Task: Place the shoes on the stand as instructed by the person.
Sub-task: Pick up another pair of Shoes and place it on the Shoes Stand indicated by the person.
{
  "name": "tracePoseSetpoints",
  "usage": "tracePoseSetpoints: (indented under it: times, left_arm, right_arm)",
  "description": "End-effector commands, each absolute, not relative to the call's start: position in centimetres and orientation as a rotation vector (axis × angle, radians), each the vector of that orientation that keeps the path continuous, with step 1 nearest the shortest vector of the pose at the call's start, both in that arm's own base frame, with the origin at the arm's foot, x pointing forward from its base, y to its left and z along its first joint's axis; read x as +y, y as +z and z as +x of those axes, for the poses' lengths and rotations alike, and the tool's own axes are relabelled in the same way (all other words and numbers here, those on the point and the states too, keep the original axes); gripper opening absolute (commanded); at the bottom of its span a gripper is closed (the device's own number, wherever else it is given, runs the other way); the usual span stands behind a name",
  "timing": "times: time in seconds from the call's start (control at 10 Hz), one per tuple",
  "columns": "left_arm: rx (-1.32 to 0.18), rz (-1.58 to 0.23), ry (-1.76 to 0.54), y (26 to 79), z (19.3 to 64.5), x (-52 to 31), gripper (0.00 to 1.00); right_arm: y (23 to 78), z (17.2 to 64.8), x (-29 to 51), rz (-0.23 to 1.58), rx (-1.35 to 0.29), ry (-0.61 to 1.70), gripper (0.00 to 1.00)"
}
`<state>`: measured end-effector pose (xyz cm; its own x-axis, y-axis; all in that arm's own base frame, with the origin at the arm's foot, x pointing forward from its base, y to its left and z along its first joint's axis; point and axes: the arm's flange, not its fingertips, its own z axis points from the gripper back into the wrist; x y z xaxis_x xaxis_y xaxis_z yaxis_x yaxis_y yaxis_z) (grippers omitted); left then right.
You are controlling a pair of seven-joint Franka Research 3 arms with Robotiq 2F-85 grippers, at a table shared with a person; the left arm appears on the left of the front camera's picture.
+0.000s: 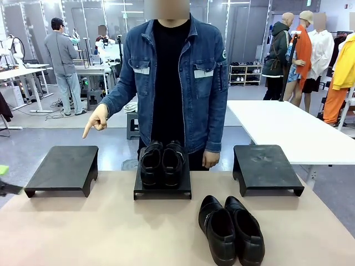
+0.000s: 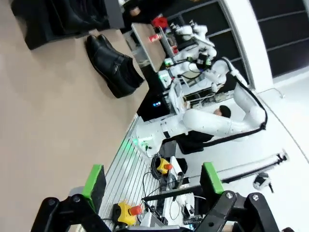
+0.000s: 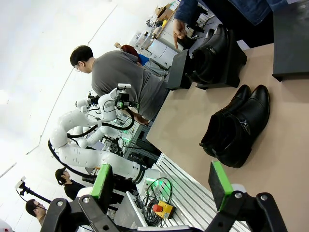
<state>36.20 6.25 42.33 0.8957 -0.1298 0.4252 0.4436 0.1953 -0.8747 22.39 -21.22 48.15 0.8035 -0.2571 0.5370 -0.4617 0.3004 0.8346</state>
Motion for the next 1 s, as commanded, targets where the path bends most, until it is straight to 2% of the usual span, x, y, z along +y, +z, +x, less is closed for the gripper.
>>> tracePoseSetpoints:
  times: [0.0,0.5,0.7,0.9]
  left_arm:
    - [-0.253,-1.21,-0.364,44.9,35.6,-1.9,1.0]
    - [-0.239,-0.832,-0.249,51.8,33.8,-20.4,1.0]
    - [-0.157,-0.6,-0.231,53.0,34.5,-26.2,1.0]
    - [-0.152,-0.488,-0.249,54.0,34.3,-32.4,1.0]
  right_arm:
    - [48.2,22.2,-21.4,1.285,-0.684,0.169,1.0]
    - [48.2,22.2,-21.4,1.285,-0.684,0.169,1.0]
    - [48.2,22.2,-21.4,1.285,-0.684,0.169,1.0]
    - [48.2,22.2,-21.4,1.285,-0.684,0.169,1.0]
